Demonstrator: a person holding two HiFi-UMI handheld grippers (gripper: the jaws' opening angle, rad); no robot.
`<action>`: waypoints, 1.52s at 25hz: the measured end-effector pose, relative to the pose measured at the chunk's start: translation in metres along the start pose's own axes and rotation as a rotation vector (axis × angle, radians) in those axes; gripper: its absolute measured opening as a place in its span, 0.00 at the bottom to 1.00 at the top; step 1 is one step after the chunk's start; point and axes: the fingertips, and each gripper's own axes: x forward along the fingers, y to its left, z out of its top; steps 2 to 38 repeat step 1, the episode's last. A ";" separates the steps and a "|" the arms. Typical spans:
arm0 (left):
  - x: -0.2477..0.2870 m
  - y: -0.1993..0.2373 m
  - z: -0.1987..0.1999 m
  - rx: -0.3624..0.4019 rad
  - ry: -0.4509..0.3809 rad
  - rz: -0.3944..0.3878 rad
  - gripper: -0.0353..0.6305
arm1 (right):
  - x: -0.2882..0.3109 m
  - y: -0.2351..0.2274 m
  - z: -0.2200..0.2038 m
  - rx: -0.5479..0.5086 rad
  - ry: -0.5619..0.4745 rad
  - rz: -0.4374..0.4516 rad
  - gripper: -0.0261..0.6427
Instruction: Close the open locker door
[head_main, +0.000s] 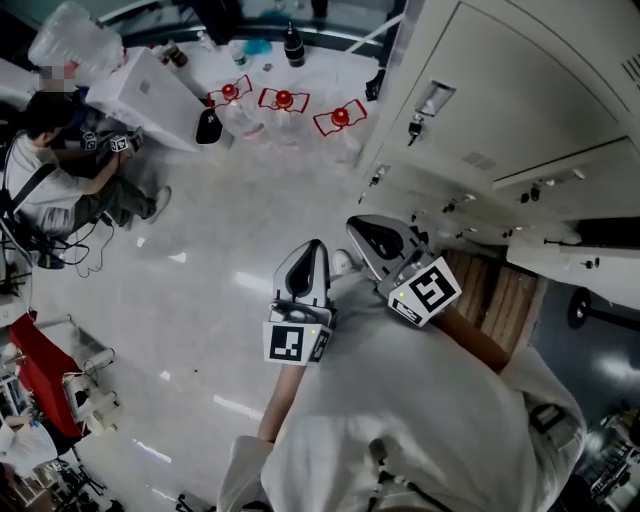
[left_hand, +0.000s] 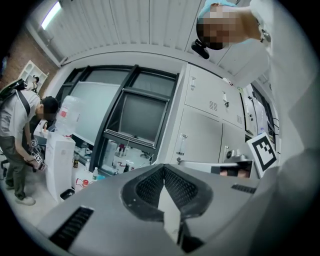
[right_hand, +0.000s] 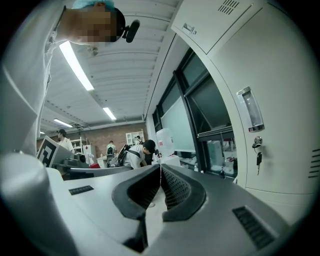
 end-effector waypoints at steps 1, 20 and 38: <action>-0.002 0.002 0.001 -0.003 -0.001 0.004 0.06 | 0.002 0.003 0.000 -0.002 0.002 0.005 0.08; -0.002 0.002 0.001 -0.003 -0.001 0.004 0.06 | 0.002 0.003 0.000 -0.002 0.002 0.005 0.08; -0.002 0.002 0.001 -0.003 -0.001 0.004 0.06 | 0.002 0.003 0.000 -0.002 0.002 0.005 0.08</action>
